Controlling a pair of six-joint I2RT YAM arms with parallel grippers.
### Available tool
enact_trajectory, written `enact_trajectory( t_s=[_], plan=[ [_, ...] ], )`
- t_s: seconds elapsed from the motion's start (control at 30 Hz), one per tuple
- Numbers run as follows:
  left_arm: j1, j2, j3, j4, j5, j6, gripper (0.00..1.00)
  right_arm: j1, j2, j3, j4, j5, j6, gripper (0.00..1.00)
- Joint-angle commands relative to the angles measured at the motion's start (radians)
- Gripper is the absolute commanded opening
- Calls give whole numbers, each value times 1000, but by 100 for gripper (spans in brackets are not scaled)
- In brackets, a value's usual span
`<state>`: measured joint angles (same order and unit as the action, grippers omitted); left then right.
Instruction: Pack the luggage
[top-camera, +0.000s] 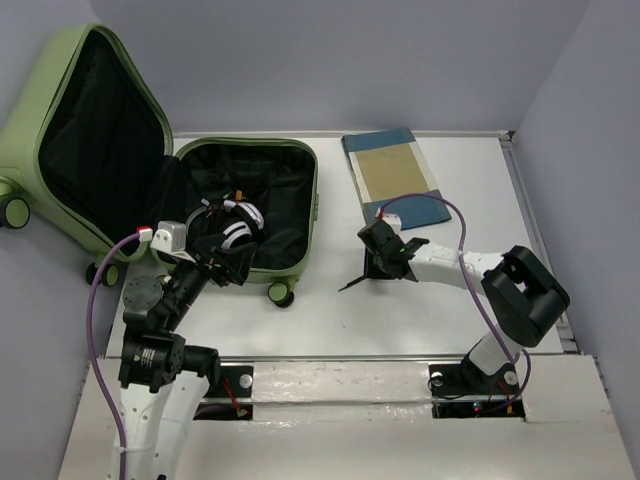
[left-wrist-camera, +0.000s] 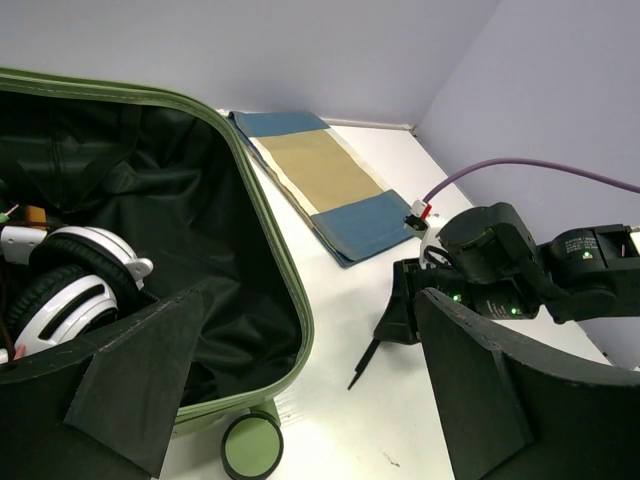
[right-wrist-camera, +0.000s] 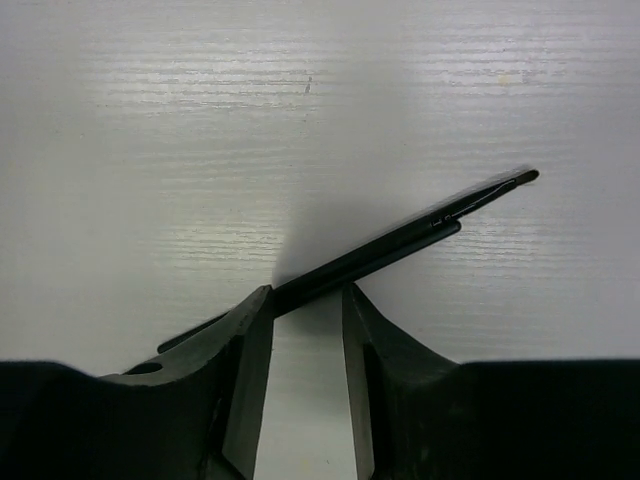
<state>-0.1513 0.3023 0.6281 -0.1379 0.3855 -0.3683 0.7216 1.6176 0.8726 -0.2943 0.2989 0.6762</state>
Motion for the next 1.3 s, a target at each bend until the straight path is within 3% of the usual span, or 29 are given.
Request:
enact_trajectory(
  t_s=[0.0, 0.37, 0.6, 0.8, 0.93, 1.13, 1.27],
  plan=[
    [-7, -12, -1, 46, 24, -11, 99, 10, 5, -37, -98, 75, -40, 35],
    [-7, -12, -1, 46, 24, -11, 99, 10, -12, -55, -112, 91, -67, 35],
    [-7, -9, -1, 46, 27, -11, 99, 10, -16, -67, -114, 82, -64, 41],
    [-7, -9, -1, 46, 27, -11, 99, 10, -58, -113, -135, 45, -29, 28],
    [-8, -9, -2, 47, 30, -11, 99, 10, -87, -136, -134, 28, -10, 7],
    [-10, -8, -2, 47, 29, -11, 99, 10, -189, -74, -166, 57, -53, 7],
    [-10, -8, -2, 47, 29, -12, 99, 19, -307, 43, -151, -32, -105, 7]
  ],
)
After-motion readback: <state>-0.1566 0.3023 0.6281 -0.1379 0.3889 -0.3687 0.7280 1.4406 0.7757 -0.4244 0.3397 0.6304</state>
